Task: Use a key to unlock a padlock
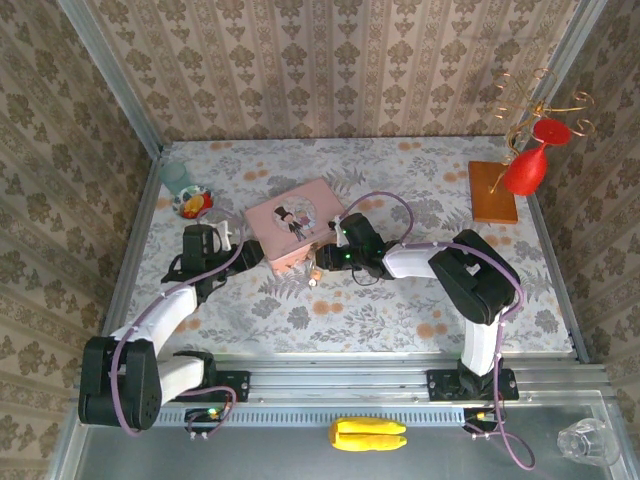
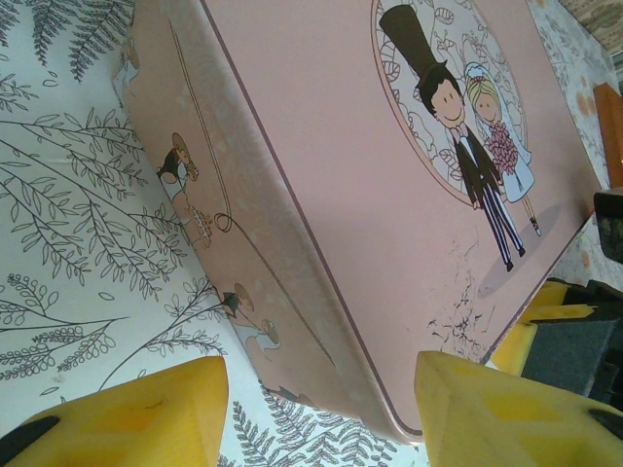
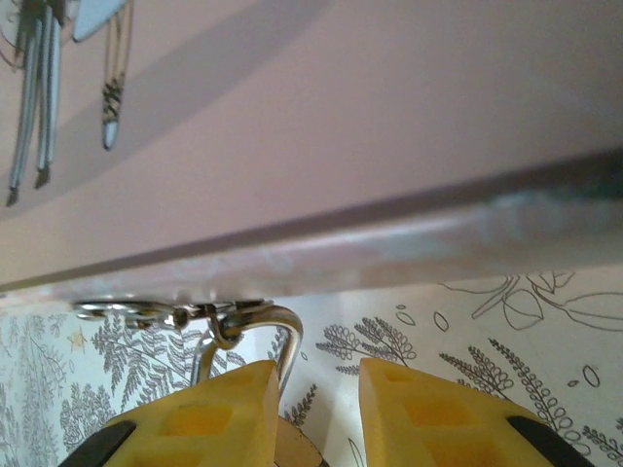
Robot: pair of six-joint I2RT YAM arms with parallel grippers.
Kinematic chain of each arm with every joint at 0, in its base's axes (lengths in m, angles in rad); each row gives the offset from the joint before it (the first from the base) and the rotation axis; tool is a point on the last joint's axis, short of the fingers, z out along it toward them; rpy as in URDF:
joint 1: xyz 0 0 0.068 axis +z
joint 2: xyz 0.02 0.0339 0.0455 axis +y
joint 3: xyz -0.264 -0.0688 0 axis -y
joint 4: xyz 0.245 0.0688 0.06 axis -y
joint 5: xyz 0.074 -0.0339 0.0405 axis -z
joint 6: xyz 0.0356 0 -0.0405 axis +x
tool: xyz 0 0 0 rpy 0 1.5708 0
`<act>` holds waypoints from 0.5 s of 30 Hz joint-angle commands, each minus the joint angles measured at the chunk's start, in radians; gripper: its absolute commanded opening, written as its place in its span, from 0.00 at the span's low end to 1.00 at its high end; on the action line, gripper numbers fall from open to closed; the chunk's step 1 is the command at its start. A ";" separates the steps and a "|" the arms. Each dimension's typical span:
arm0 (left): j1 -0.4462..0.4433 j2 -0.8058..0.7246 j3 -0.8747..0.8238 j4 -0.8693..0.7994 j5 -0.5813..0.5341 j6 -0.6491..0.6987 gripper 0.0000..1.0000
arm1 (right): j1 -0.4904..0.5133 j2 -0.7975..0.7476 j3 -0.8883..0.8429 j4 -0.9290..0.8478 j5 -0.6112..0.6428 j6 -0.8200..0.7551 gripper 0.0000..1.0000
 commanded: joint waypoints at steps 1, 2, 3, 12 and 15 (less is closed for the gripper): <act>0.010 0.000 -0.005 0.037 0.019 -0.018 0.54 | -0.010 -0.017 -0.040 0.066 -0.014 0.032 0.30; 0.011 -0.002 -0.006 0.039 0.018 -0.020 0.54 | -0.010 -0.020 -0.046 0.078 -0.018 0.037 0.30; 0.011 -0.004 -0.008 0.040 0.017 -0.021 0.54 | -0.010 -0.021 -0.049 0.087 -0.022 0.041 0.30; 0.012 -0.004 -0.010 0.046 0.018 -0.029 0.54 | -0.010 0.030 -0.048 0.163 -0.064 0.094 0.30; 0.013 -0.003 -0.012 0.047 0.018 -0.031 0.54 | -0.009 0.042 -0.048 0.176 -0.064 0.104 0.31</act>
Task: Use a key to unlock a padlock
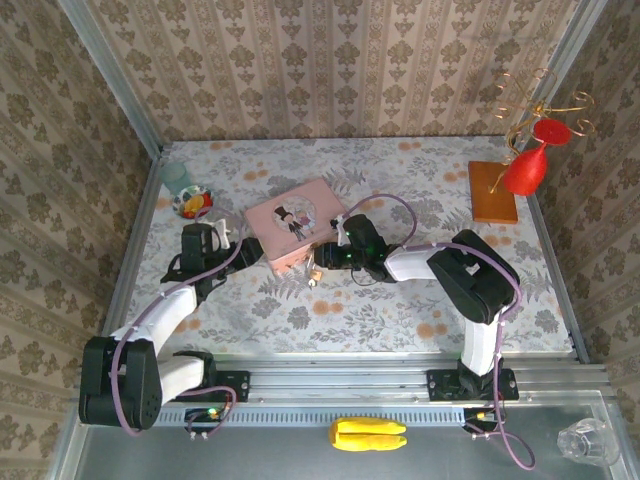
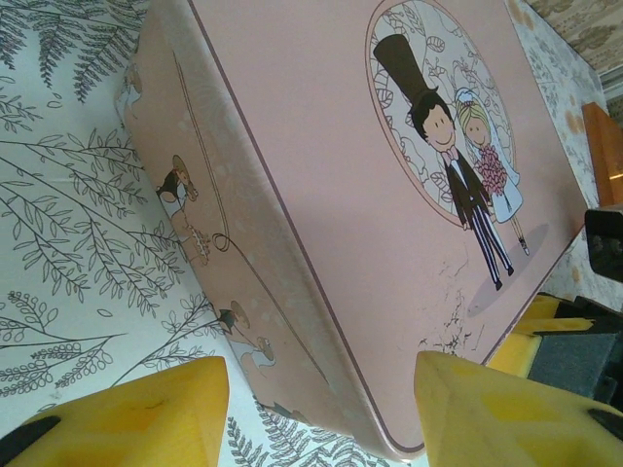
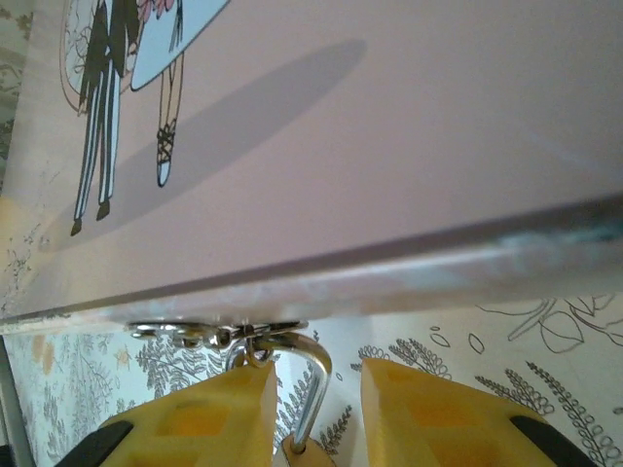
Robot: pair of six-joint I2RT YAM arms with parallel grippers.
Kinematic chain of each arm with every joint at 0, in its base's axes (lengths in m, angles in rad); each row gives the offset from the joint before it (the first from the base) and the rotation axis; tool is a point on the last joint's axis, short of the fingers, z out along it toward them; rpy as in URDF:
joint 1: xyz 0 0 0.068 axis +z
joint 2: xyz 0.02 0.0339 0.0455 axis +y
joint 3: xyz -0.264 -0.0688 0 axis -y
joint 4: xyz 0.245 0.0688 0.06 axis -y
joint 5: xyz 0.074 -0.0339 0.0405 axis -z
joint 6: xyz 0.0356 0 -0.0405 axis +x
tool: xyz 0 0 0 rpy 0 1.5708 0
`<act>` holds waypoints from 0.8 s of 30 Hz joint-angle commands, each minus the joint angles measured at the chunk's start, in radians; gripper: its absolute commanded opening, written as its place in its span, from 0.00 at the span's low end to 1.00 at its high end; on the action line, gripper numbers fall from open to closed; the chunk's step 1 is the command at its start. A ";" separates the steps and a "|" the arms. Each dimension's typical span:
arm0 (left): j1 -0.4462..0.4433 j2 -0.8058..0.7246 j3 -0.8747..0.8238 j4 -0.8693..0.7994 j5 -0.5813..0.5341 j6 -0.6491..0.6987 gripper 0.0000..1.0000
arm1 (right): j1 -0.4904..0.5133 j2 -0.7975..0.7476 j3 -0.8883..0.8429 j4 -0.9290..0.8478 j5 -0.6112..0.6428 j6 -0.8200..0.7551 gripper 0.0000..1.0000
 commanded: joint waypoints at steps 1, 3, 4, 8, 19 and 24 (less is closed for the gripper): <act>0.007 -0.001 -0.012 0.023 0.018 -0.009 0.54 | -0.002 0.035 -0.011 0.044 -0.025 0.030 0.31; 0.007 0.000 -0.011 0.024 0.020 -0.011 0.54 | -0.002 0.041 -0.012 0.047 -0.019 0.039 0.31; 0.007 0.000 -0.013 0.028 0.022 -0.012 0.54 | -0.002 0.045 -0.014 0.052 -0.018 0.045 0.31; 0.007 0.008 -0.015 0.039 0.028 -0.018 0.54 | -0.002 0.055 -0.013 0.062 -0.008 0.065 0.28; 0.007 0.021 -0.018 0.046 0.030 -0.026 0.53 | 0.014 0.055 -0.055 0.142 0.075 0.135 0.17; 0.007 0.022 -0.017 0.044 0.027 -0.029 0.53 | 0.015 0.047 -0.095 0.223 0.114 0.182 0.09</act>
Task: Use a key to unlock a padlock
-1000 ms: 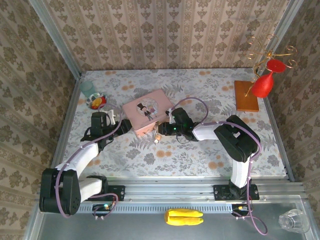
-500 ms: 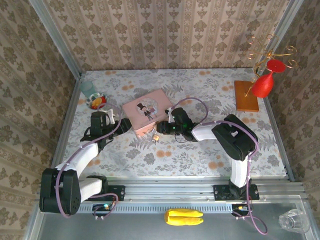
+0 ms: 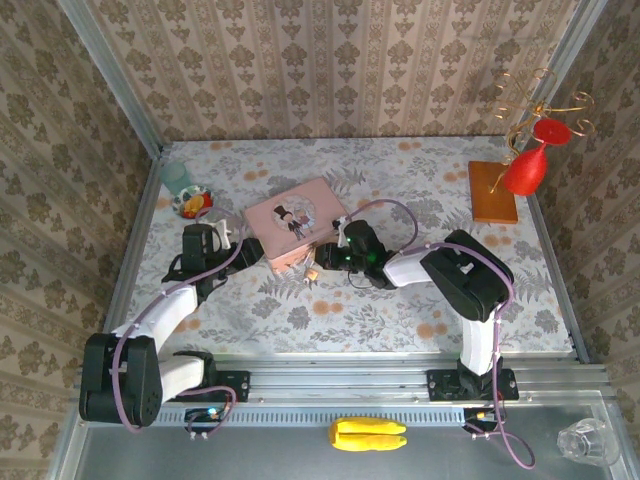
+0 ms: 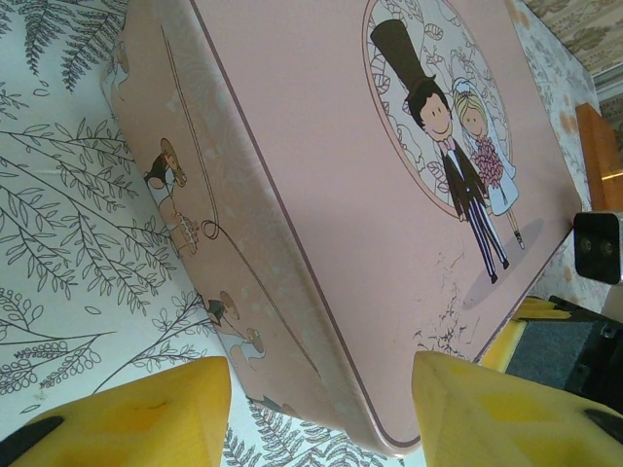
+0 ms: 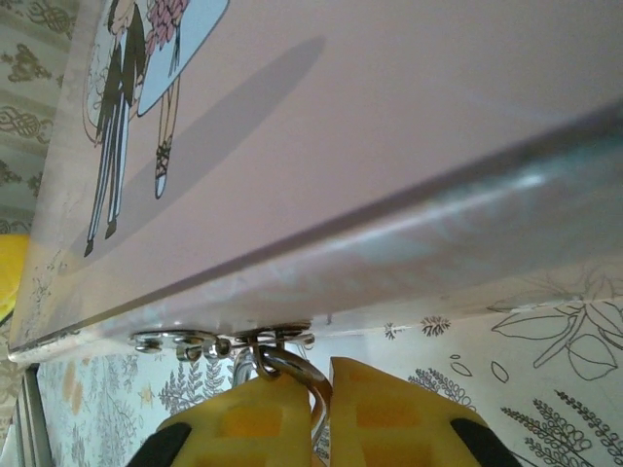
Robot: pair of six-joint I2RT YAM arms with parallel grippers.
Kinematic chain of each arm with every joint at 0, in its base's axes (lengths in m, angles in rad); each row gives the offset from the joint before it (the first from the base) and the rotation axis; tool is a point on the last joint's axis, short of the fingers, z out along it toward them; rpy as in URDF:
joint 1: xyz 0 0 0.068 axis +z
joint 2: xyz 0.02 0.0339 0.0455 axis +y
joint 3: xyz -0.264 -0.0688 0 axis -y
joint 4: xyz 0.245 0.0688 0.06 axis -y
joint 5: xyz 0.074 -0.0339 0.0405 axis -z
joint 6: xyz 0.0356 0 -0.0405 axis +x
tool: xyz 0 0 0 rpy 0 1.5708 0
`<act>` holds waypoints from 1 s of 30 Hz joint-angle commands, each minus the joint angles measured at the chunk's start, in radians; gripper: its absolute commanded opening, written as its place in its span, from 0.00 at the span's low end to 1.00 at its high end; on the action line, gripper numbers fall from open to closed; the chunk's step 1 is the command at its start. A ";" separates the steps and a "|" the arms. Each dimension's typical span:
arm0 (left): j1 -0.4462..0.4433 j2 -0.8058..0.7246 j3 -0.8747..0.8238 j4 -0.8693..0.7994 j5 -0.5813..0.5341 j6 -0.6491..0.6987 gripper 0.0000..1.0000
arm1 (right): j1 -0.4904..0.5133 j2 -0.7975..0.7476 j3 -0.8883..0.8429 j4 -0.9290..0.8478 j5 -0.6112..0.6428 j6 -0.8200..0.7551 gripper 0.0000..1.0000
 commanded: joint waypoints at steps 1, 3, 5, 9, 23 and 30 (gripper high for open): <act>0.007 0.007 -0.011 0.020 0.010 -0.011 0.53 | 0.000 0.014 -0.042 0.046 0.070 0.076 0.08; 0.007 0.009 -0.011 0.021 0.006 -0.012 0.53 | -0.001 0.009 -0.059 0.080 0.080 0.094 0.06; 0.007 0.024 -0.005 0.030 0.014 -0.017 0.52 | 0.000 0.010 -0.071 0.118 0.075 0.120 0.05; 0.006 0.059 0.007 0.055 0.027 -0.034 0.50 | 0.014 0.025 -0.083 0.188 0.070 0.181 0.03; -0.021 0.106 0.017 0.073 0.019 -0.035 0.49 | 0.022 0.017 -0.145 0.352 0.175 0.292 0.00; -0.021 0.141 0.019 0.086 0.020 -0.038 0.47 | 0.022 -0.006 -0.158 0.353 0.208 0.315 0.00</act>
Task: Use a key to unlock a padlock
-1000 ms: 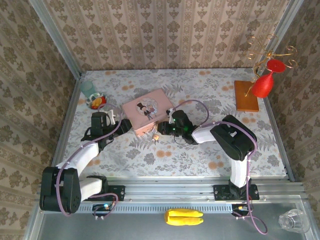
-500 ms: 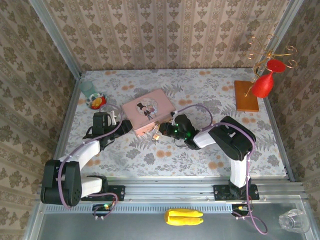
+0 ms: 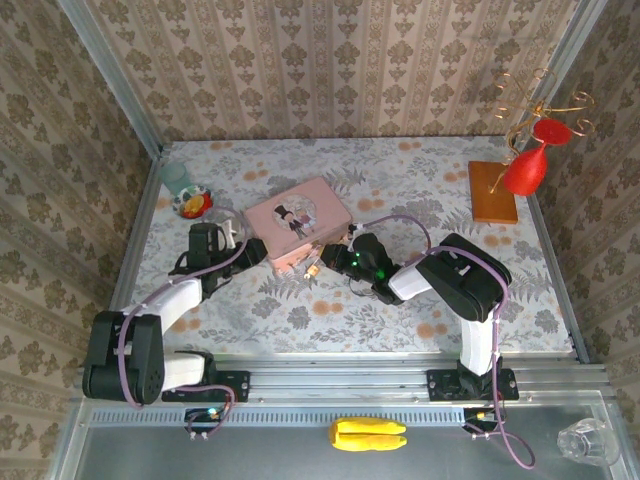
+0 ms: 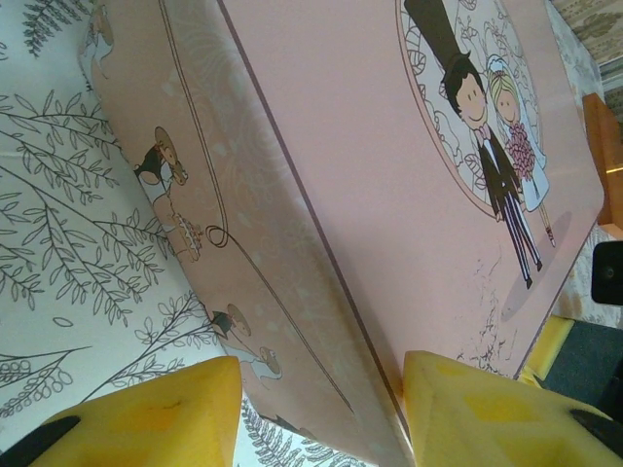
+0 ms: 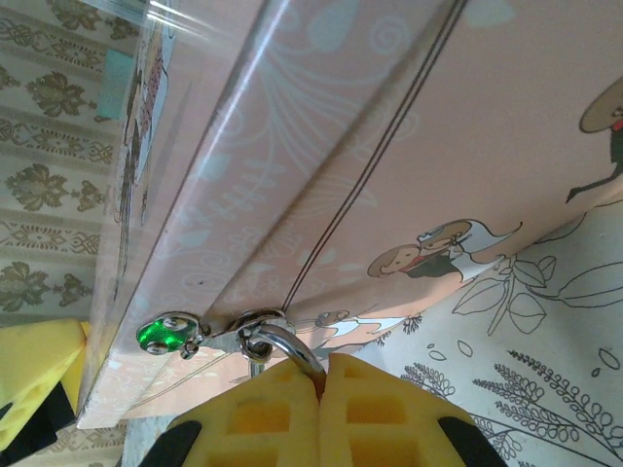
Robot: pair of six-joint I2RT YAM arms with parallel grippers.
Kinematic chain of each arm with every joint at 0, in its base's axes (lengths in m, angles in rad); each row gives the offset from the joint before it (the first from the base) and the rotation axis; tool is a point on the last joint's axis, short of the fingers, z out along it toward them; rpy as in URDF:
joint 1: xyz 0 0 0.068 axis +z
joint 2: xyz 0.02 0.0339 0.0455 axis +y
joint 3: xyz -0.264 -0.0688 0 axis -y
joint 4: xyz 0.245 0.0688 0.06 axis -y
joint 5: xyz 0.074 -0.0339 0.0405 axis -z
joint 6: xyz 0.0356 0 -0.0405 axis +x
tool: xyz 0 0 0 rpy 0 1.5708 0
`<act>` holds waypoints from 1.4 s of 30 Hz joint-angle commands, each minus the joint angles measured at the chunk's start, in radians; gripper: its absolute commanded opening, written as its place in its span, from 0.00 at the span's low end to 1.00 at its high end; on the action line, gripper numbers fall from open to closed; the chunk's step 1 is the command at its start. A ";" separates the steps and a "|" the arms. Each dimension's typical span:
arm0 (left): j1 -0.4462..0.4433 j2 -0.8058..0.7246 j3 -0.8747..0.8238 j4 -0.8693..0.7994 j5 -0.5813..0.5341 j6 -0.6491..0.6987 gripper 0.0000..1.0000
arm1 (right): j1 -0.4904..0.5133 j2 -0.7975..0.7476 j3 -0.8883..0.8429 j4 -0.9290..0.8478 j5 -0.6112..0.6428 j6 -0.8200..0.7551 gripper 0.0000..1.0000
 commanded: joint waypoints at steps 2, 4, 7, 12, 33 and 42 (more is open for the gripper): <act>-0.007 0.029 0.017 0.005 -0.004 -0.013 0.47 | 0.000 -0.012 -0.017 0.065 0.068 0.040 0.00; -0.006 0.034 0.014 0.015 -0.002 -0.016 0.45 | -0.002 -0.003 -0.023 0.106 0.070 0.063 0.00; -0.006 0.043 0.014 0.022 -0.002 -0.018 0.45 | -0.002 -0.002 -0.026 0.130 0.083 0.085 0.00; -0.007 0.055 0.014 0.034 0.003 -0.025 0.44 | -0.003 0.002 -0.039 0.168 0.121 0.133 0.00; -0.032 0.095 0.018 0.062 -0.007 -0.035 0.42 | -0.006 -0.028 -0.124 0.215 0.266 0.183 0.00; -0.037 0.097 0.024 0.056 -0.014 -0.031 0.42 | -0.013 -0.054 -0.142 0.210 0.271 0.175 0.00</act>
